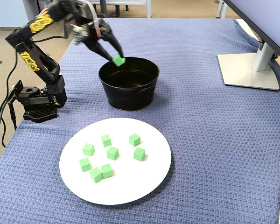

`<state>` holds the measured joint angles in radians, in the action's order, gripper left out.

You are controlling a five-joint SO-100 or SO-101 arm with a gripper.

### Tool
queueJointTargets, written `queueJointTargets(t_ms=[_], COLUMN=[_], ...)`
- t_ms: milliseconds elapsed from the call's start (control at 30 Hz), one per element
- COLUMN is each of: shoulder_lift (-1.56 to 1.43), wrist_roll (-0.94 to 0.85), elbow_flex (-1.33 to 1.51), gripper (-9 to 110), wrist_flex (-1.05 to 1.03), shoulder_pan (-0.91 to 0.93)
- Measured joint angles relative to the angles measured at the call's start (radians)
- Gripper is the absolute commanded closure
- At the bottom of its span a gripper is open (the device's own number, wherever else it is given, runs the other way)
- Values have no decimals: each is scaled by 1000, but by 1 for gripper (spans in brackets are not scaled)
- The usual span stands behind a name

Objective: Pick up the green cubes from the white plate and place them in the black recipient

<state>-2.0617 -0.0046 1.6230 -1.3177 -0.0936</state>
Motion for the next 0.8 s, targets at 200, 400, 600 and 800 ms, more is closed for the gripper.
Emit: queueJointTargets(t_ms=[200, 400, 600, 800], shoulder_lift=[124, 127, 127, 127], wrist_roll=[32, -8, -84, -153], elbow_flex=[109, 126, 126, 89], gripper=[76, 60, 59, 58], wrist_flex=[141, 173, 147, 97], shoulder_pan=[-121, -130, -144, -66])
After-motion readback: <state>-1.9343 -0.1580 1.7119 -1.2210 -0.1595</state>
